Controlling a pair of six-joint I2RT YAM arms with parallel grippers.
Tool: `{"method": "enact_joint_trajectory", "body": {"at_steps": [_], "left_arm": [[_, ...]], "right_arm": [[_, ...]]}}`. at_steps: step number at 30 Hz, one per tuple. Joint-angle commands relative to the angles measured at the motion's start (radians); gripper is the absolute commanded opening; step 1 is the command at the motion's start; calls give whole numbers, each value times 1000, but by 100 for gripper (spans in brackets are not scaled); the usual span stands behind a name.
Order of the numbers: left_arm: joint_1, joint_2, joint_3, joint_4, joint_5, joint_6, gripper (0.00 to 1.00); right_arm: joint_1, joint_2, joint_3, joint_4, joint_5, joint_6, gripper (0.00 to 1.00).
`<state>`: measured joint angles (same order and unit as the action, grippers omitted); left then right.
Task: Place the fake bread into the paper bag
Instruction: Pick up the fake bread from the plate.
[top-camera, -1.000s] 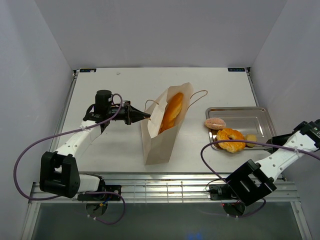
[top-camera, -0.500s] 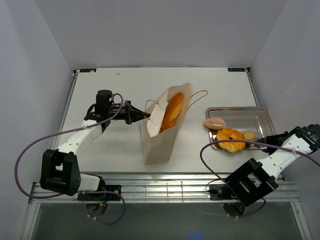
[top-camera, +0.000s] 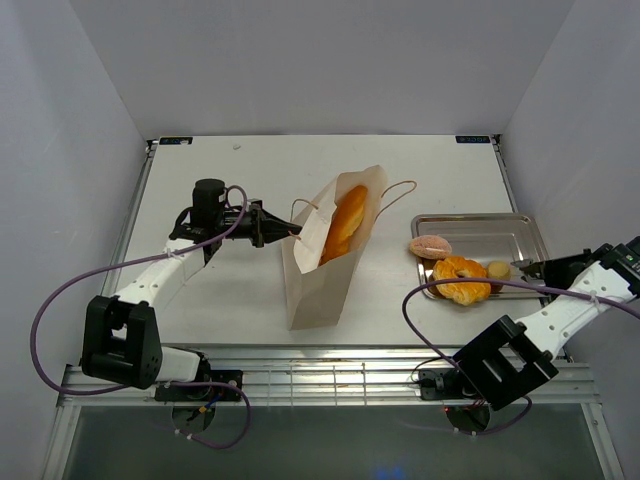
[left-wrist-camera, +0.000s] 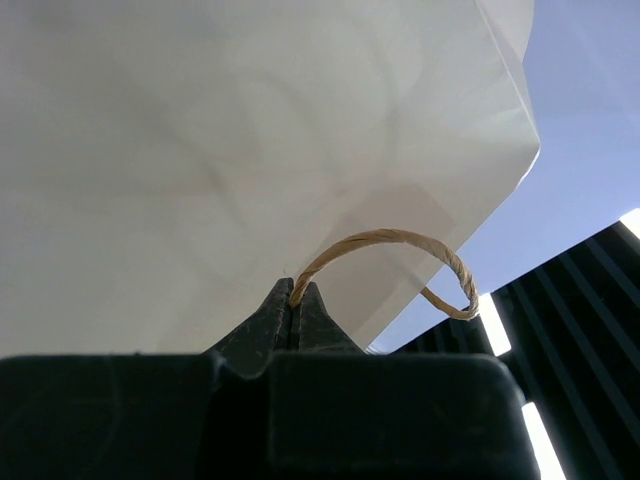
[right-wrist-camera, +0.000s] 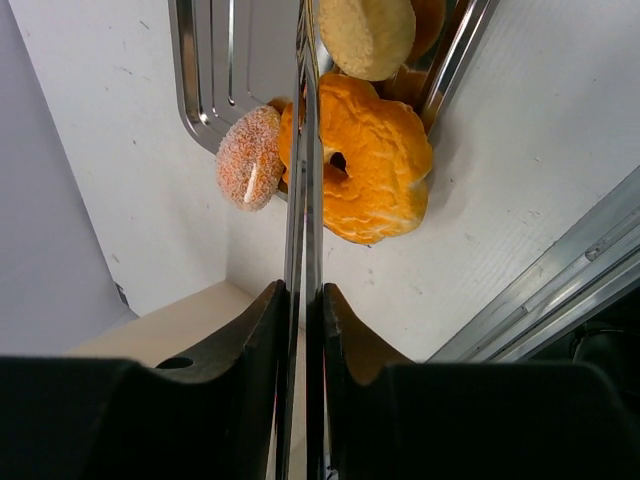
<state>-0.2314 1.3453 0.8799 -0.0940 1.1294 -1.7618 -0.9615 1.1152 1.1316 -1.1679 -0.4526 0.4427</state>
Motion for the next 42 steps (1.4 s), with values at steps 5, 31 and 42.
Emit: {"method": "enact_joint_trajectory", "body": {"at_steps": [5, 31, 42], "left_arm": [[-2, 9, 5, 60, 15, -34, 0], [0, 17, 30, 4, -13, 10, 0], [0, 17, 39, -3, -23, 15, 0]], "right_arm": [[0, 21, 42, -62, 12, -7, 29], [78, 70, -81, 10, 146, -10, 11], [228, 153, 106, -5, 242, 73, 11]]}}
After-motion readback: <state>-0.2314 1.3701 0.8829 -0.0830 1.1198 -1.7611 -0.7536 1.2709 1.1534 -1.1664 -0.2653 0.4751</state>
